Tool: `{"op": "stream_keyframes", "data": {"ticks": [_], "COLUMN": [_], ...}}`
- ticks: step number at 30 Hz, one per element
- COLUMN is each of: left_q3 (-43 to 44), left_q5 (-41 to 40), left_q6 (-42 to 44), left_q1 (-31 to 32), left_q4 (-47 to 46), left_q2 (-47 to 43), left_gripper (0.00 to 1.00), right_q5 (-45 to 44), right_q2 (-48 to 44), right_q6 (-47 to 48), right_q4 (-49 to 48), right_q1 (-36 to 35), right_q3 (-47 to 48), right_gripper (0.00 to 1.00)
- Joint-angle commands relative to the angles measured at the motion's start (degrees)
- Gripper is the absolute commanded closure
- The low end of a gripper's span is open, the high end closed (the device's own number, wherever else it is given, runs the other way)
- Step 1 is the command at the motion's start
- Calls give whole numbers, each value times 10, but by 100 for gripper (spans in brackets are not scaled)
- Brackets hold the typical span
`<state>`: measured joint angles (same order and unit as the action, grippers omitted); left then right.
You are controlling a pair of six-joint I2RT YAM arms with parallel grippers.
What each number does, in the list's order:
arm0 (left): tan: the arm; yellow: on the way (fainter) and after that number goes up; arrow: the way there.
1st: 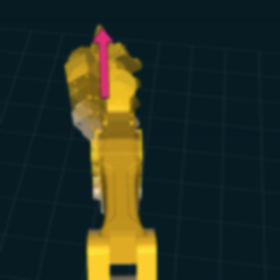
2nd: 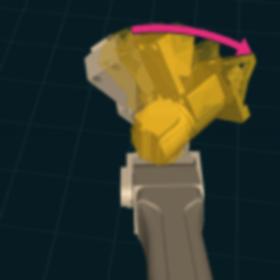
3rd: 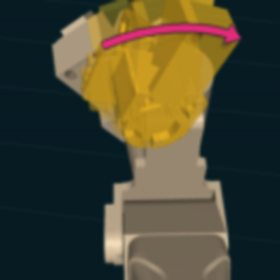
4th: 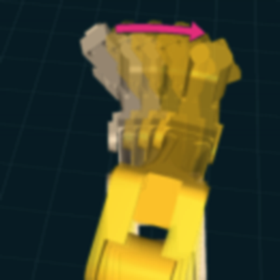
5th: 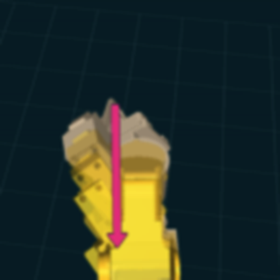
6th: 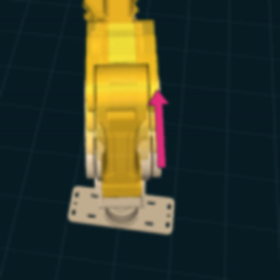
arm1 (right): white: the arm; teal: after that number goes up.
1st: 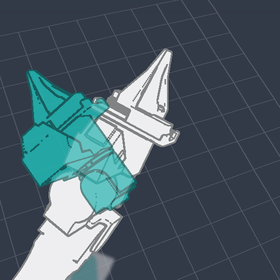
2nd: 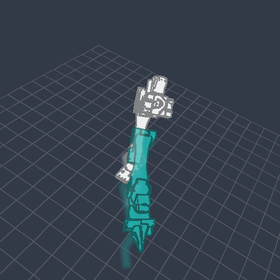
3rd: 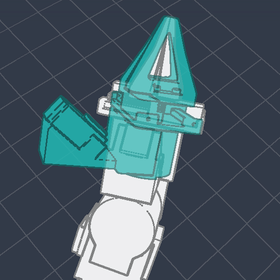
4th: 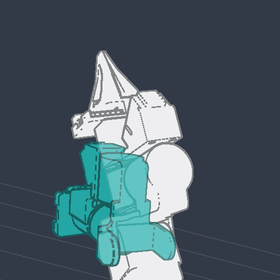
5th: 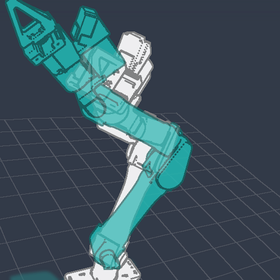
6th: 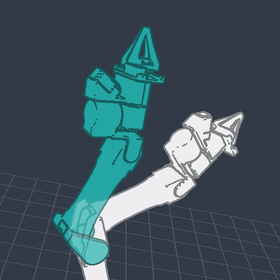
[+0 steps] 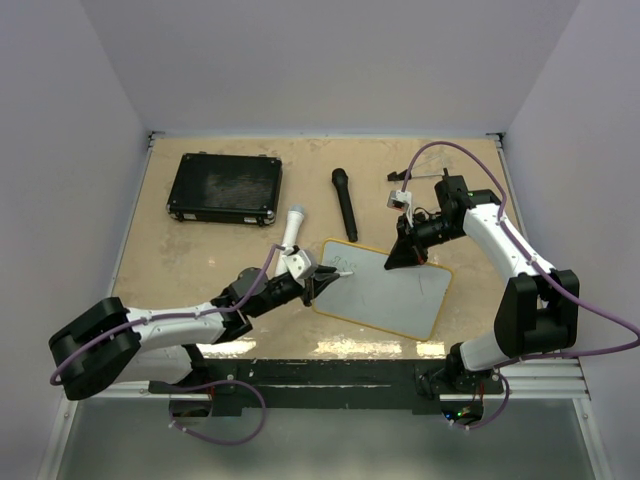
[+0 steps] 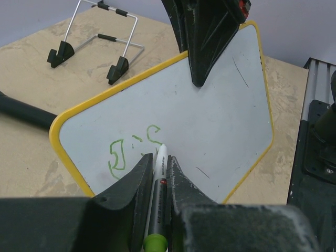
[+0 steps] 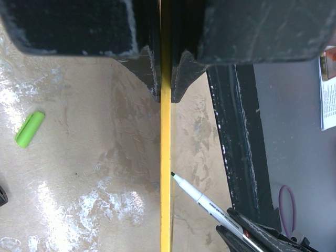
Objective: Write a sentence on the whiteboard
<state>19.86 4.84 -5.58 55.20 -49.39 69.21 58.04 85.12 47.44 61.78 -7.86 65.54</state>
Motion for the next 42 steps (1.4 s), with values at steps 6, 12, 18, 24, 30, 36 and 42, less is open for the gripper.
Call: {"op": "stream_keyframes", "data": {"ticks": [6,12,18,24,30,36,42], "left_q3": [-9,-20,-19,-24,-8,20,35], "left_q5": [-2,-10,-12,29,32,42,37], "left_q6": [-14,-11,-6,-12,-17,-22,-13], "left_q1": [-3,-3,-3,-2,-3,-3,-1], "left_q4": [2,28,42,-1,-15,-32,-23], "left_q2": [-3,-27,-43,-85,-87,-28,-5], "left_gripper": [100,100,100,100,100,100,100], "right_q5": [15,15,15,14,15,15,15], "right_q2": [-13,-12,-13,-14,-15,-19,-20], "right_q6": [42,42,41,41,40,40,39], "right_q4": [-19,-19,-20,-21,-22,-23,-23], "right_q1": [-2,-2,-2,-1,-2,-2,-2], "right_q3": [9,10,10,9,8,6,6], "right_gripper": [100,100,100,100,100,100,100]}}
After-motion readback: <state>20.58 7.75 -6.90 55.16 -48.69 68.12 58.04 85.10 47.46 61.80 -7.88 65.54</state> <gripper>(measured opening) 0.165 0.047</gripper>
